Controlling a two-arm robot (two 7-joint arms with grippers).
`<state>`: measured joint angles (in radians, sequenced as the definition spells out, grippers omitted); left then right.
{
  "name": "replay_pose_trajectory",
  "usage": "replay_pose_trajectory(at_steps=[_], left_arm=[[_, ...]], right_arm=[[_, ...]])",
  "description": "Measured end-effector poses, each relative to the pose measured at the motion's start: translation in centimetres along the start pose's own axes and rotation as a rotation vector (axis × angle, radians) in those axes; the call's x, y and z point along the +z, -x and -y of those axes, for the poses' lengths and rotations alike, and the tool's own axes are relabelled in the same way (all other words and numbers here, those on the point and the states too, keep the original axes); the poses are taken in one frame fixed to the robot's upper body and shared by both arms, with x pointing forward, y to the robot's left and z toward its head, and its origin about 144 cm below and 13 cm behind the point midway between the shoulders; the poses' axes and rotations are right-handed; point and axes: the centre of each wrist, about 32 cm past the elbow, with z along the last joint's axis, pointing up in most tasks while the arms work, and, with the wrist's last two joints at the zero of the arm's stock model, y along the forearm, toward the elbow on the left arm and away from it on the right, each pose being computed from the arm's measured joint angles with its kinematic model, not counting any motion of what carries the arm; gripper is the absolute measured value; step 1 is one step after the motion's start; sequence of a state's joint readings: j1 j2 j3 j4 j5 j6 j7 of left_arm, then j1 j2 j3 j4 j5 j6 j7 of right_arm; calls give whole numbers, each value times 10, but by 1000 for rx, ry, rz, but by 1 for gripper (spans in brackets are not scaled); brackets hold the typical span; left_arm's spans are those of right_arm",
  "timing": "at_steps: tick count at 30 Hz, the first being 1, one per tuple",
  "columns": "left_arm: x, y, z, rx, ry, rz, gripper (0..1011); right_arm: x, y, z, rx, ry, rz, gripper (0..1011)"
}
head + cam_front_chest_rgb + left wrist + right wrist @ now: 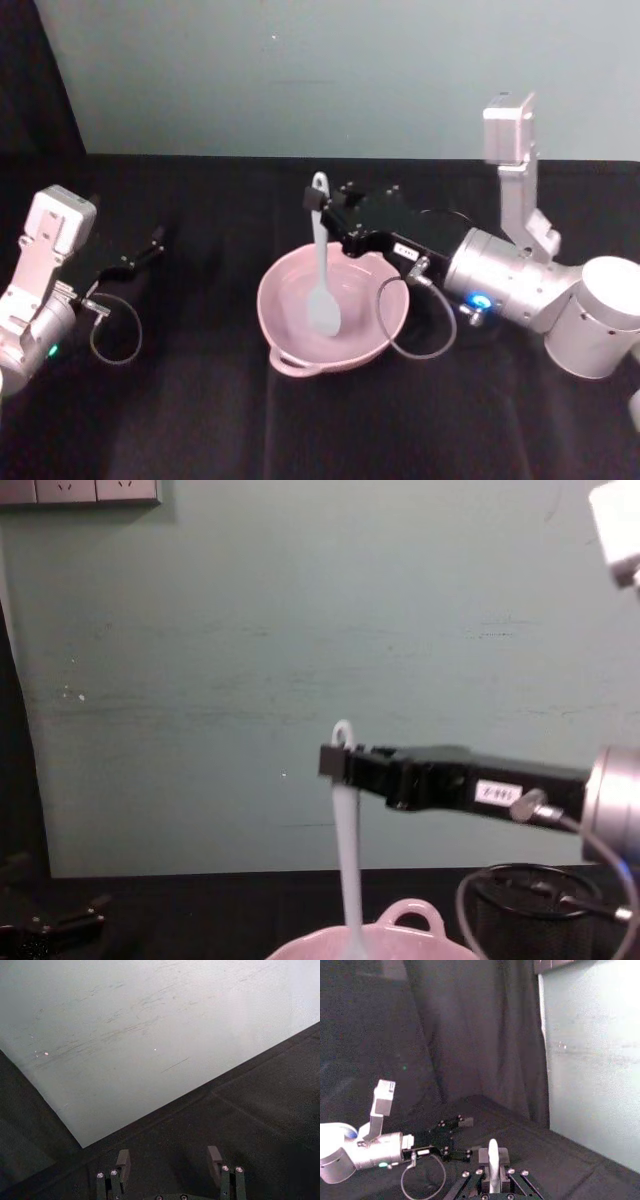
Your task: Use the one hand to pick up the spoon and stir the clear water in the bowl.
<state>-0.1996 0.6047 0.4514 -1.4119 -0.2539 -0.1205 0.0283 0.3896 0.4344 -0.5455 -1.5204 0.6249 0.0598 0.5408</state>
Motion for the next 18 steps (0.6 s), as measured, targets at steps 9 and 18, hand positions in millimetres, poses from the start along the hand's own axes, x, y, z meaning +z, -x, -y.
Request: replay_pose_trajectory(at_steps=[9,18], left_arm=[[0,0,0,0,0,0,1011],[0,0,0,0,0,0,1011]], right_arm=[[-14,-3,-29,18,7,-47,110],[-23,-19,-54,-48,-25,-60,111]])
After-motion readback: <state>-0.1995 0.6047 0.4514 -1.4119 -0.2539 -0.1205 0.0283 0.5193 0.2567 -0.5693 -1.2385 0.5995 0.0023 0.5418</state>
